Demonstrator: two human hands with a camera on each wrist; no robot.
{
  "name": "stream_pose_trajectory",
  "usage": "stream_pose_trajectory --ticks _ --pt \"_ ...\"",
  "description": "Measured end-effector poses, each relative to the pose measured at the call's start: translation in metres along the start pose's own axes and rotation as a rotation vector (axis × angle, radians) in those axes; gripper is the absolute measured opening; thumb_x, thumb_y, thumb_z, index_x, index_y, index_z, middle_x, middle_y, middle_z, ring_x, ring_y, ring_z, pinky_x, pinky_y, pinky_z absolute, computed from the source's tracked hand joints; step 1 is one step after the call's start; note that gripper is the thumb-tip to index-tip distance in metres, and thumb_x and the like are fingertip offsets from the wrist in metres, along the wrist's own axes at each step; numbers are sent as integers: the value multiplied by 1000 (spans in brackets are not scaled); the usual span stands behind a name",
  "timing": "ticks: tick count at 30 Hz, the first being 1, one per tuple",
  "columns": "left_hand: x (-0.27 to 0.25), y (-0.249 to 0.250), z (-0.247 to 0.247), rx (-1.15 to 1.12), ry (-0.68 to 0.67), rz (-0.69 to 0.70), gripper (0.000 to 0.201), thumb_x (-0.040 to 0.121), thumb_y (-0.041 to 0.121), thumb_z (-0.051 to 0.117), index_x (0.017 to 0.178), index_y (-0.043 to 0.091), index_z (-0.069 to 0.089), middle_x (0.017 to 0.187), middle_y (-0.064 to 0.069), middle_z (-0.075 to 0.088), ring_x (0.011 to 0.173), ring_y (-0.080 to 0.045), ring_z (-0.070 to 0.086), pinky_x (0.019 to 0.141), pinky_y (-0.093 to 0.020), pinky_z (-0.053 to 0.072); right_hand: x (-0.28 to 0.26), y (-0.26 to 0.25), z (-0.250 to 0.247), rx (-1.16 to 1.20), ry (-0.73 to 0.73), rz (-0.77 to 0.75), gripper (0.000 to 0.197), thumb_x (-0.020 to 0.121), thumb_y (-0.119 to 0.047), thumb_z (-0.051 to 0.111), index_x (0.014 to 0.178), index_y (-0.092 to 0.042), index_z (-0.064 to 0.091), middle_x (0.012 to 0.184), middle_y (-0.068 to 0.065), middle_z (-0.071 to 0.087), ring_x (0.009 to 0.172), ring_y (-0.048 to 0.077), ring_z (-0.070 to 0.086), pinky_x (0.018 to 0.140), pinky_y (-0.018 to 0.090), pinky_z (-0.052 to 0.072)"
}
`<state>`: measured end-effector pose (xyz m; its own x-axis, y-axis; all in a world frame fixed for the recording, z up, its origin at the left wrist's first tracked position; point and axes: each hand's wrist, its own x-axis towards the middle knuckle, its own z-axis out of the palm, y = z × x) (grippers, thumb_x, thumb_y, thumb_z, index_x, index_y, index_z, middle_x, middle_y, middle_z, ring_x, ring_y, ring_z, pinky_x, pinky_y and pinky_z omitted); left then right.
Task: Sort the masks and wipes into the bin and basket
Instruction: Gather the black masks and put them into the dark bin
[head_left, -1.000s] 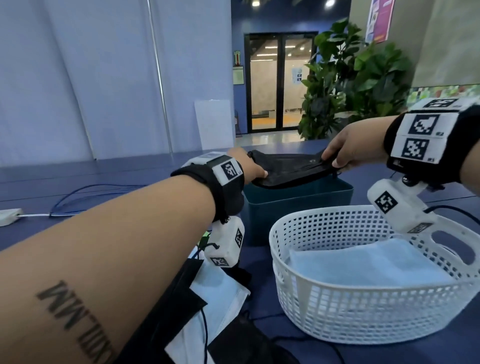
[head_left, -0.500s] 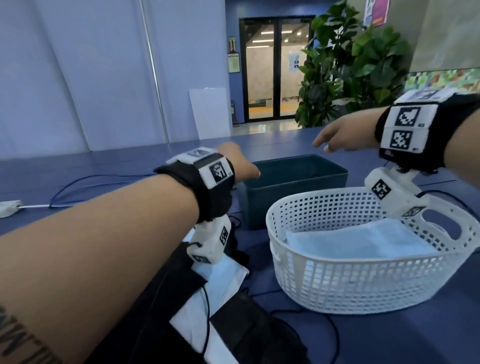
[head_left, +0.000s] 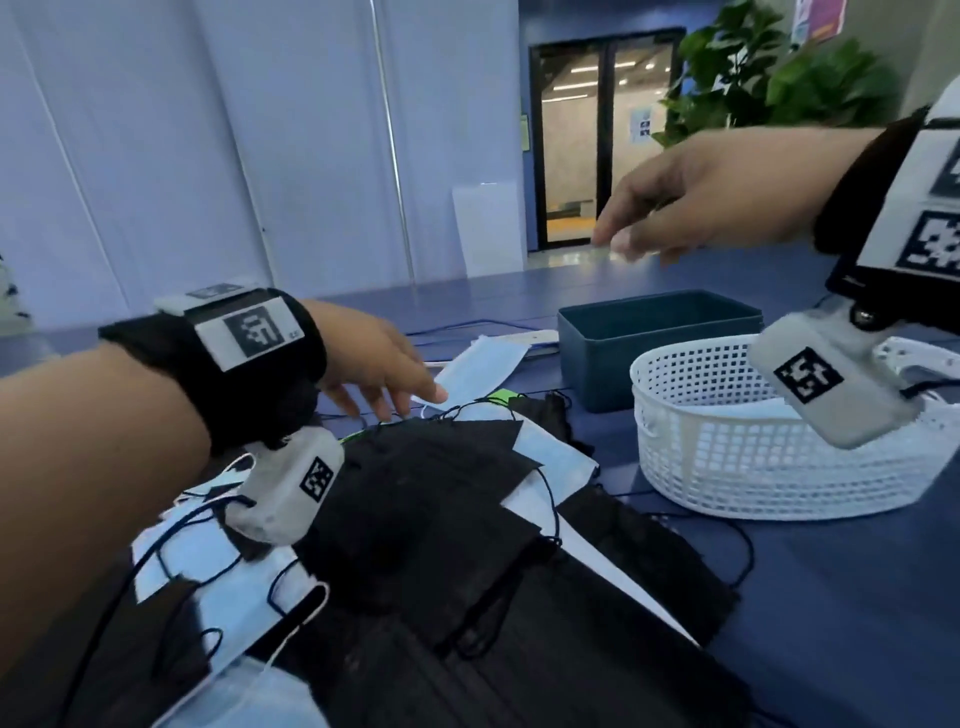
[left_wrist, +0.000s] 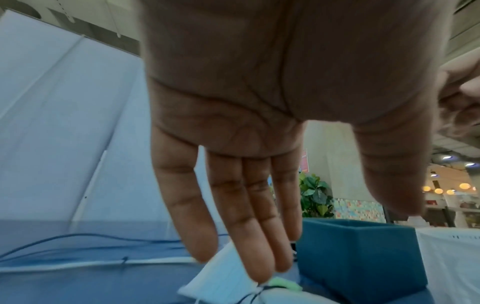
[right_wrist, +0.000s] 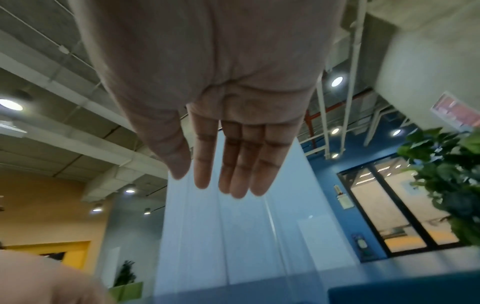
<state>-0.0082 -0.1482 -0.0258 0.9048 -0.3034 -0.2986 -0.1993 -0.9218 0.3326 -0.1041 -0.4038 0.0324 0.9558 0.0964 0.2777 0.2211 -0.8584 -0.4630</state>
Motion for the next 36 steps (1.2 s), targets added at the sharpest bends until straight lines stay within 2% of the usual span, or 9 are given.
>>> stream_pose_trajectory --ticks 8,11,14,18,22,28,31,32,36 --pt "-23 -90 18 -6 17 -230 27 88 40 62 90 13 57 71 -2 50 65 -18 49 58 -24 42 -29 -36 81 3 -565 118 11 89 -18 62 96 -13 68 77 -3 67 64 5 63 59 19 51" --pt "-21 -117 21 -45 32 -296 29 88 38 63 96 11 56 79 -2 52 72 -18 51 62 -27 43 -26 -51 107 -23 -606 185 10 88 -18 63 95 -11 67 65 -5 62 56 4 60 56 17 52" --pt "-19 -128 27 -72 -13 -329 36 89 35 63 109 7 56 90 -4 55 80 -19 53 67 -30 45 -17 -61 129 -89 -632 216 27 87 -24 64 107 -5 65 81 1 61 72 12 61 65 23 54" --pt "-11 -126 32 74 -33 -338 54 89 45 60 128 10 53 124 -6 57 112 -21 57 78 -27 47 -11 -71 151 -170 -660 246 39 84 -32 68 114 -7 63 84 0 62 81 15 62 72 28 56" --pt "1 -128 28 134 -9 -315 55 83 52 63 122 13 60 104 -3 60 94 -20 58 68 -25 45 -6 -76 158 -305 -658 229 52 80 -43 69 121 -12 58 103 5 65 87 18 65 75 27 56" --pt "1 -119 18 267 61 -195 45 94 38 53 123 4 58 123 -15 61 110 -31 59 61 -24 39 3 -72 164 -248 -654 256 50 77 -37 75 114 -7 59 68 -3 60 47 4 56 52 19 48" --pt "1 -122 11 172 187 -113 21 93 24 57 105 7 59 106 -12 62 97 -28 57 75 -29 42 7 -71 167 -311 -677 204 38 80 -38 71 101 -9 60 60 -1 57 41 9 49 51 19 43" --pt "0 -125 8 89 226 -95 6 93 16 55 97 12 55 95 -11 59 86 -26 55 67 -28 41 8 -71 167 -290 -680 193 29 82 -35 69 92 -11 57 59 0 56 41 9 48 50 19 42" --pt "-10 -135 -7 -459 242 -71 23 90 -4 47 97 17 41 72 -9 68 57 -23 60 50 -23 46 13 -71 151 -68 -540 163 24 89 -21 62 72 -13 47 57 3 52 50 14 50 47 22 44"
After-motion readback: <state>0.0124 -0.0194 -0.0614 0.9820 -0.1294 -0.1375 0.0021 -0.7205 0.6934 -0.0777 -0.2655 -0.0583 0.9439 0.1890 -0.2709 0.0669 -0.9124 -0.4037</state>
